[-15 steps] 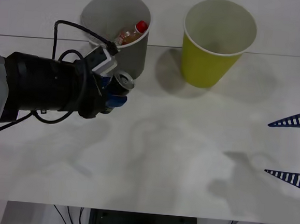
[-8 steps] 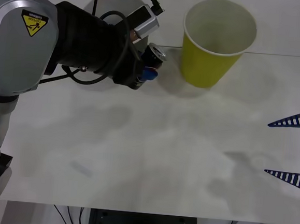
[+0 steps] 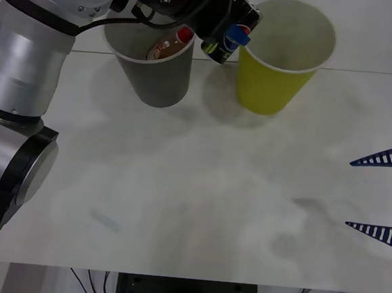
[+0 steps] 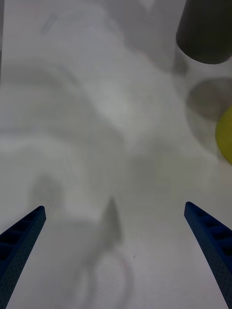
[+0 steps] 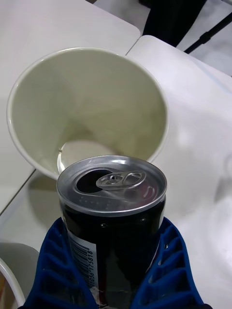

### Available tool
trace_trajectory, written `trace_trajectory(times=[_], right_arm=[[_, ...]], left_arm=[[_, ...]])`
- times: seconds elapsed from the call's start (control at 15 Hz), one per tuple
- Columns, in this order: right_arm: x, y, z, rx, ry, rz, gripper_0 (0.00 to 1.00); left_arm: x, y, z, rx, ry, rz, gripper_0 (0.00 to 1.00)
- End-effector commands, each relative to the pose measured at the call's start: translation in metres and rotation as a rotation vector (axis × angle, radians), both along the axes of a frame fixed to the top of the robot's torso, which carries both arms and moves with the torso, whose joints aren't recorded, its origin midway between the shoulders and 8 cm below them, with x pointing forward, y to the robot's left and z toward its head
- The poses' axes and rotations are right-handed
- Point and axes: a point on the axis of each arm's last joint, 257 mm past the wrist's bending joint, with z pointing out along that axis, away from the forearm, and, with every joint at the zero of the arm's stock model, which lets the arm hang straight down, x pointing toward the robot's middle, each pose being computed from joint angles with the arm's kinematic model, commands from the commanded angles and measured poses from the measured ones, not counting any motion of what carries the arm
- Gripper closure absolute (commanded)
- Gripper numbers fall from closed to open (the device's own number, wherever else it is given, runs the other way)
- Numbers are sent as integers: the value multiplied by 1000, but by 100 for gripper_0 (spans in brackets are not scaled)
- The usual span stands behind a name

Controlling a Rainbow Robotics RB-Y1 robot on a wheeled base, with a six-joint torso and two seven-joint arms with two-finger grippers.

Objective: Put the can into the green bin and the plastic bottle into the gray bin

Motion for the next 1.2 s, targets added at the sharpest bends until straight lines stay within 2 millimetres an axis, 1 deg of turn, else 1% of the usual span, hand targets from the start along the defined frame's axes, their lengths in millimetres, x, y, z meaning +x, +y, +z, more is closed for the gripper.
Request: trace_trajectory(times=[0.07, 0.27, 0.4, 0.47, 0.67, 0.8, 0.87, 0.93, 1.0, 1.2], right_arm=[[0, 0, 0, 0, 0, 0, 0], [0, 0, 0, 0, 0, 0, 0], [0, 0, 0, 0, 0, 0, 0], [0, 0, 0, 0, 0, 0, 0], [0, 0, 0, 0, 0, 0, 0], [0, 0, 0, 0, 0, 0, 0], [0, 0, 0, 0, 0, 0, 0], [0, 0, 0, 0, 0, 0, 0], [0, 0, 0, 0, 0, 0, 0], [0, 0, 0, 0, 0, 0, 0]], left_arm=[[18, -22, 21, -53, 9, 22, 97], [39, -43, 34, -98, -7, 50, 97], [50, -58, 39, -107, -34, 61, 97], [52, -65, 39, -112, -39, 60, 96], [56, -82, 31, -100, -49, 58, 93], [57, -86, 30, -110, -49, 60, 88], [56, -87, 31, -114, -46, 56, 80], [55, -88, 32, -120, -47, 53, 31], [56, -88, 32, -122, -46, 55, 0], [54, -89, 33, -132, -39, 48, 0]])
